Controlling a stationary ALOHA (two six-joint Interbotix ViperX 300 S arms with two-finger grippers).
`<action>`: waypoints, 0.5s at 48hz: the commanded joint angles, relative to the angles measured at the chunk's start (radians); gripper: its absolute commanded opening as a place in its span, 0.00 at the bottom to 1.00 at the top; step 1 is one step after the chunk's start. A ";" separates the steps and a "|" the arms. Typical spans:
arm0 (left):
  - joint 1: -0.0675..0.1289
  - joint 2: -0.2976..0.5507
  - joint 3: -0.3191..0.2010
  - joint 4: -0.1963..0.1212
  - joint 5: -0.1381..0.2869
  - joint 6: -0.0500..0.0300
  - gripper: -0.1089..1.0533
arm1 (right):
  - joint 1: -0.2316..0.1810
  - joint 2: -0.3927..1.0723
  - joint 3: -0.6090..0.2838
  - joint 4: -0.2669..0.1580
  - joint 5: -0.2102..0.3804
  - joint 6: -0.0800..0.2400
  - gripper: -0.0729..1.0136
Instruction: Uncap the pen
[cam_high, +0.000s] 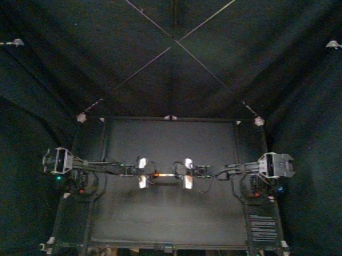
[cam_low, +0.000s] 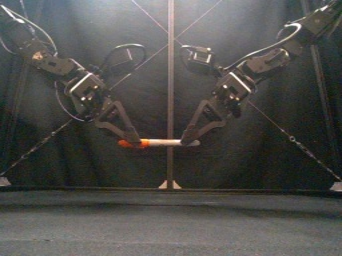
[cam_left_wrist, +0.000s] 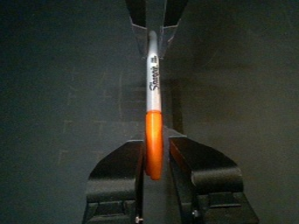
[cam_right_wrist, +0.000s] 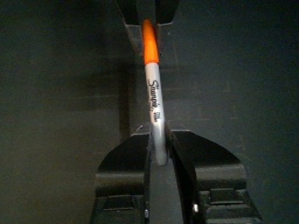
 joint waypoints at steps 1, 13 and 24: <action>0.014 -0.020 0.002 0.003 -0.008 -0.0015 0.58 | 0.002 -0.057 0.003 0.000 -0.005 0.003 0.54; 0.020 -0.074 0.055 0.000 -0.008 -0.0031 0.58 | -0.003 -0.120 0.067 0.006 -0.031 0.008 0.54; 0.021 -0.158 0.114 0.000 -0.008 -0.0046 0.58 | -0.018 -0.169 0.130 0.014 -0.066 0.009 0.54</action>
